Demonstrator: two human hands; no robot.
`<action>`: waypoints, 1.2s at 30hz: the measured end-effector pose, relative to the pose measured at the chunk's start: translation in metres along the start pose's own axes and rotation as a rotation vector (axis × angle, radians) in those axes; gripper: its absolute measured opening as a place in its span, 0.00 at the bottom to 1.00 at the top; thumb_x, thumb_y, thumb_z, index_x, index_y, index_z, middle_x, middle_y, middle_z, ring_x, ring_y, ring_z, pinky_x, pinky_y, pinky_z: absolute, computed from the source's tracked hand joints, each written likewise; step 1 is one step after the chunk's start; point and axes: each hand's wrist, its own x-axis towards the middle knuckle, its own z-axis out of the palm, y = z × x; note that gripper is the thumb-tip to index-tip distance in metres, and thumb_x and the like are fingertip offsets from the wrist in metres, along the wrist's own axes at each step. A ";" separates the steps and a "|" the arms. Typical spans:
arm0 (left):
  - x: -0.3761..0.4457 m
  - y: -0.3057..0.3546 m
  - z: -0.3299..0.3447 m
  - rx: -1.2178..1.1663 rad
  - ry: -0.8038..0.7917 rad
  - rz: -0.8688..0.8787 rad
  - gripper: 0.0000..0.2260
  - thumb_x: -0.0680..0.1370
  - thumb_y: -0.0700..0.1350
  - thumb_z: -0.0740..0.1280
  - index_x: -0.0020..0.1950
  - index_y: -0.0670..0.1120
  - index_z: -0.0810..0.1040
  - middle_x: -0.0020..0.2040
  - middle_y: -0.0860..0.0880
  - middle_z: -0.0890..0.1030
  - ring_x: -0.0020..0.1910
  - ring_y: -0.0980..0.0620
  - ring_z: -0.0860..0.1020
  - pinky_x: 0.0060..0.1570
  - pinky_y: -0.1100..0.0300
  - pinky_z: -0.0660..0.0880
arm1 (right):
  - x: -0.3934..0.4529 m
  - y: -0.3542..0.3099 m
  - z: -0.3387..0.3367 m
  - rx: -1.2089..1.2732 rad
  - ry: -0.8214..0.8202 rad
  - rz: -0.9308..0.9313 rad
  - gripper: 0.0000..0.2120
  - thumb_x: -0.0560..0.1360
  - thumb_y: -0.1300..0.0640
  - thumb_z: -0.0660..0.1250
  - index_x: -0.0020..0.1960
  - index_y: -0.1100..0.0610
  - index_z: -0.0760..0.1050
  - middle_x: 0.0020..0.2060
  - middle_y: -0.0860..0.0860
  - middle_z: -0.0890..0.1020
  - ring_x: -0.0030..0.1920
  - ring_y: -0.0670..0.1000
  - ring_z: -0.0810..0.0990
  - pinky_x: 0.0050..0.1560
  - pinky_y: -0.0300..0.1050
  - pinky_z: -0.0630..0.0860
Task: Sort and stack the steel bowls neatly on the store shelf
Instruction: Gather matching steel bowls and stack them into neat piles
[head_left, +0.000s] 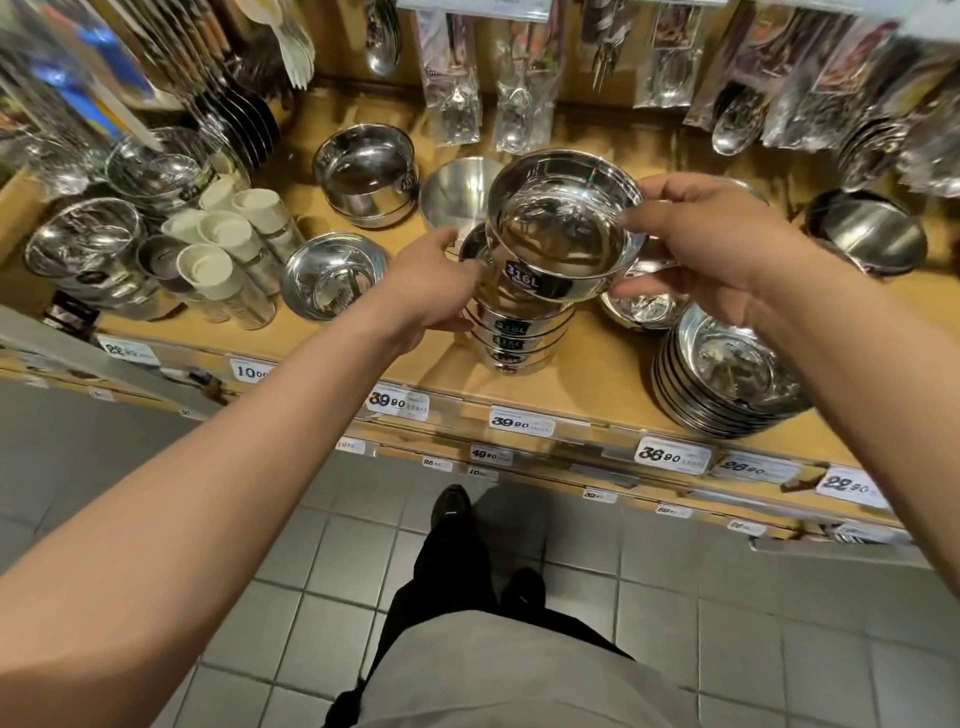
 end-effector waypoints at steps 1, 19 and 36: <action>0.000 0.000 -0.003 0.035 0.042 0.013 0.24 0.83 0.45 0.66 0.78 0.47 0.66 0.49 0.53 0.79 0.39 0.58 0.79 0.36 0.58 0.84 | 0.000 -0.001 0.001 -0.004 -0.005 -0.002 0.06 0.79 0.63 0.68 0.47 0.54 0.80 0.42 0.50 0.82 0.28 0.42 0.81 0.30 0.44 0.83; -0.004 0.025 -0.008 0.080 0.219 0.101 0.05 0.79 0.45 0.65 0.45 0.46 0.75 0.51 0.42 0.83 0.46 0.45 0.84 0.42 0.48 0.85 | 0.022 -0.004 0.031 -0.280 0.054 -0.135 0.13 0.75 0.63 0.72 0.60 0.60 0.80 0.56 0.59 0.82 0.54 0.58 0.84 0.43 0.52 0.86; -0.005 0.012 -0.006 0.157 0.219 0.125 0.08 0.79 0.39 0.68 0.39 0.42 0.78 0.41 0.44 0.82 0.35 0.50 0.83 0.38 0.51 0.85 | 0.026 0.019 0.034 -0.466 0.288 -0.268 0.06 0.73 0.61 0.74 0.50 0.56 0.84 0.50 0.54 0.84 0.49 0.56 0.85 0.52 0.56 0.83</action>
